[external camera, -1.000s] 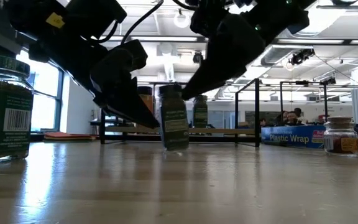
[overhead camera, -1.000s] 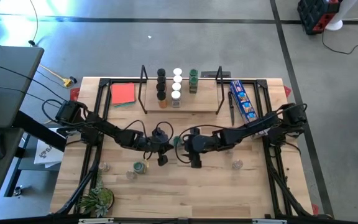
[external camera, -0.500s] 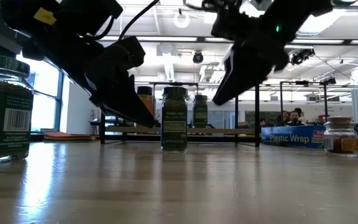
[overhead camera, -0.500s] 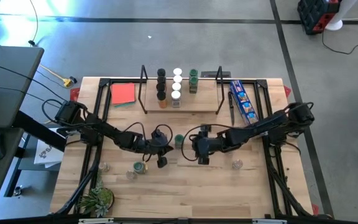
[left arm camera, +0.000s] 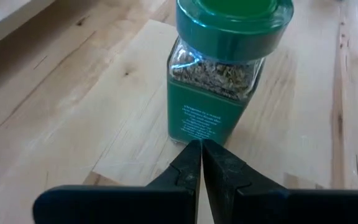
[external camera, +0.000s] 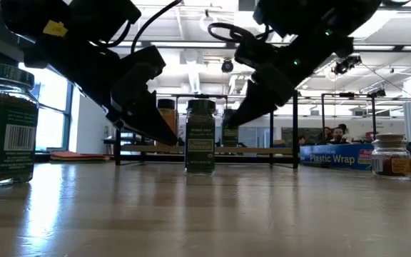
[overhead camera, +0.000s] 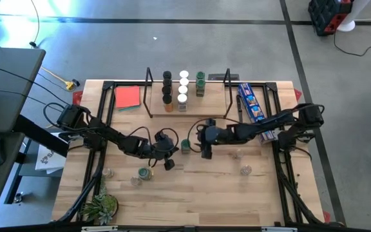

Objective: Shelf spices
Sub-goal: Put the green seasoning bottle on the shelf aligned with the other green seasoning bottles

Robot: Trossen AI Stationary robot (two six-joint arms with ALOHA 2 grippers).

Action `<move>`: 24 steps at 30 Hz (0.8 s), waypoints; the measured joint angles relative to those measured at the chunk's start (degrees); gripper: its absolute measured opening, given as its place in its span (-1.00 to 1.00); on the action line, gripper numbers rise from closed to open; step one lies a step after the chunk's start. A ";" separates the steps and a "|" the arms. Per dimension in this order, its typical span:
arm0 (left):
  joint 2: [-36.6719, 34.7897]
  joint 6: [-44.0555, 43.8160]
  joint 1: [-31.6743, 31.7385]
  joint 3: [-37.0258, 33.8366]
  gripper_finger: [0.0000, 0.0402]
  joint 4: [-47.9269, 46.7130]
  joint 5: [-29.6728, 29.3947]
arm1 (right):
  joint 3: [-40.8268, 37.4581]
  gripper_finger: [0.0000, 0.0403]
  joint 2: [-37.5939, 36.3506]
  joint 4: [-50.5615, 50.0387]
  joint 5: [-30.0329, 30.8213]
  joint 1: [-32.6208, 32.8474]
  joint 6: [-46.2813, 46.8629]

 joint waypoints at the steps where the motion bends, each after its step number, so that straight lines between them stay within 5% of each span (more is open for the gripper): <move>1: 0.00 -0.04 -0.02 0.00 -0.93 0.02 0.00 | 0.37 0.13 0.00 0.07 -0.49 -0.29 -0.59; 14: -0.01 -2.05 -0.02 0.00 -0.93 -0.22 1.54 | 0.43 0.43 0.00 5.01 -9.17 -0.61 -6.03; 24: -0.01 -2.53 -0.58 0.00 -0.93 0.13 1.06 | -9.12 0.43 0.64 30.58 -8.92 -1.28 -5.78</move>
